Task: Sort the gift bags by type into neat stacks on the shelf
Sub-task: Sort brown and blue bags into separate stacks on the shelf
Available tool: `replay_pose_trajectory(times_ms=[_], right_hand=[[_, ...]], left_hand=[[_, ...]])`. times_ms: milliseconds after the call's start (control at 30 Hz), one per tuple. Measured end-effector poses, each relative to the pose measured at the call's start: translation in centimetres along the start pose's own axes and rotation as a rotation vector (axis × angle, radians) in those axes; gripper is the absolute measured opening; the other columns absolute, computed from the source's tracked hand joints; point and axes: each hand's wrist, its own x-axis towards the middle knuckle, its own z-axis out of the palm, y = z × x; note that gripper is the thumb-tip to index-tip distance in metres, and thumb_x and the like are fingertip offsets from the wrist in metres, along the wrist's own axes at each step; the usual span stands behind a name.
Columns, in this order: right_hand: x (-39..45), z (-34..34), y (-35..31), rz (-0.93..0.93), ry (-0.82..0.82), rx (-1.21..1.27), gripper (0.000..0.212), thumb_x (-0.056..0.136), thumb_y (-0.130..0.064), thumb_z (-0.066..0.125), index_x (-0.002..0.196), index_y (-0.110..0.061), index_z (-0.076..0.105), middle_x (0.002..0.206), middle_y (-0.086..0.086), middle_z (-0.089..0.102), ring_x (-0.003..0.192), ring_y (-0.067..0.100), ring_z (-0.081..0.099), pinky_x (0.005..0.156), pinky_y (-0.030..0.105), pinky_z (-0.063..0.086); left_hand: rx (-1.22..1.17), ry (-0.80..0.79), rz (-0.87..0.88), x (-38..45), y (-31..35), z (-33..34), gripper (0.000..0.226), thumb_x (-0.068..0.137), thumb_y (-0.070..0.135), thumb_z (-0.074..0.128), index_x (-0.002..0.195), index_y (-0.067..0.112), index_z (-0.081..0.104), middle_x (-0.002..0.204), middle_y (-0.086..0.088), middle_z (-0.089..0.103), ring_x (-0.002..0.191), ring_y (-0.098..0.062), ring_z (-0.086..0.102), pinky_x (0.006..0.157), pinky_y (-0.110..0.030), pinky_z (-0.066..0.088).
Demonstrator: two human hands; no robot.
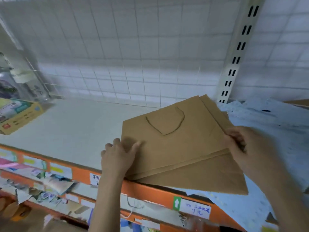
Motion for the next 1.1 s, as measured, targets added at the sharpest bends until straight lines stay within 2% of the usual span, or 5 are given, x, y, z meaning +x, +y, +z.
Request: replay_pose_trajectory(times_ms=[300, 467, 633, 900, 1100], right_hand=[[-1.9, 2.1, -1.8, 0.057, 0.183, -0.266, 0.013, 0.083, -0.012, 0.064, 0.094, -0.005, 0.064, 0.091, 0.009, 0.060, 0.080, 0.028, 0.056, 0.067, 0.027, 0.036], [-0.9, 2.2, -2.5, 0.099, 0.205, -0.311, 0.019, 0.087, -0.019, 0.058, 0.100, -0.007, 0.063, 0.098, 0.008, 0.059, 0.087, 0.026, 0.055, 0.072, 0.029, 0.037], [1.7, 1.3, -3.0, 0.167, 0.203, -0.379, 0.022, 0.090, -0.018, 0.052, 0.107, -0.006, 0.062, 0.103, 0.011, 0.060, 0.091, 0.026, 0.054, 0.072, 0.029, 0.035], [4.8, 1.6, -2.4, 0.399, -0.203, -0.572, 0.056, 0.077, -0.064, 0.054, 0.098, -0.012, 0.045, 0.100, 0.006, 0.054, 0.084, 0.019, 0.047, 0.073, 0.031, 0.041], [5.0, 0.2, -2.9, 0.415, -0.261, -0.499, 0.072, 0.077, -0.061, 0.057, 0.121, -0.005, 0.044, 0.120, 0.013, 0.055, 0.105, 0.027, 0.053, 0.087, 0.036, 0.044]], left_hand=[[-0.131, -0.218, 0.002, 4.4, -1.1, -0.4, 0.093, 0.062, 0.057, 0.075, 0.124, -0.004, 0.044, 0.122, -0.019, 0.053, 0.113, -0.035, 0.050, 0.084, -0.037, 0.041], [-0.407, -0.230, 0.030, 5.5, -2.4, -0.7, 0.067, 0.062, 0.043, 0.081, 0.101, 0.001, 0.047, 0.092, -0.008, 0.055, 0.081, -0.025, 0.053, 0.056, -0.032, 0.039], [-0.734, -0.128, 0.155, 4.5, -2.7, -1.5, 0.033, 0.083, 0.025, 0.067, 0.102, 0.006, 0.047, 0.085, 0.005, 0.054, 0.075, -0.011, 0.053, 0.059, -0.026, 0.040], [-0.870, -0.054, 0.200, 4.5, -5.0, -2.8, 0.018, 0.090, 0.022, 0.057, 0.106, 0.022, 0.050, 0.089, 0.002, 0.063, 0.078, -0.017, 0.061, 0.062, -0.032, 0.046], [-0.992, -0.080, 0.158, 3.7, -4.4, -3.1, 0.018, 0.090, 0.025, 0.056, 0.107, 0.025, 0.049, 0.085, -0.004, 0.065, 0.071, -0.022, 0.062, 0.059, -0.033, 0.047]])
